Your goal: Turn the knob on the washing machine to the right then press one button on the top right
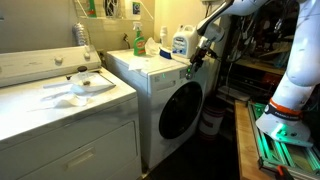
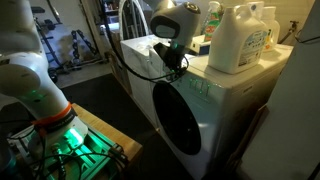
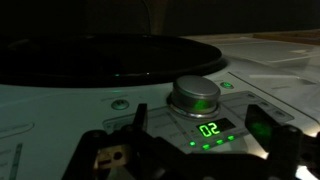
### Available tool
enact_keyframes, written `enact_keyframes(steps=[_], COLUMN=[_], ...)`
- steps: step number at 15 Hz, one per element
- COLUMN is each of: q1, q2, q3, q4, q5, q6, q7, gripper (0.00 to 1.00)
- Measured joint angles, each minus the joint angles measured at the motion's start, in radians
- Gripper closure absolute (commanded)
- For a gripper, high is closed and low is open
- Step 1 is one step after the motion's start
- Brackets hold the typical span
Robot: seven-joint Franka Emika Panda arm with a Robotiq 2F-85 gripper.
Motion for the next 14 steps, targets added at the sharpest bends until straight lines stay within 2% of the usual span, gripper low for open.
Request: enact_keyframes(steps=[4, 8, 11, 14], q1=[0.063, 0.07, 0.061, 0.06], q2=[-0.167, -0.3, -0.383, -0.434], q3=[0.001, 0.0, 0.0, 0.001], q4=[-0.134, -0.269, -0.367, -0.444], q5=[-0.275, -0.569, -0.702, -0.735], q6=[0.164, 0.272, 0.349, 0.447], q7=[0.211, 0.427, 0.51, 0.542], gripper=[0.0, 0.0, 0.0, 0.0])
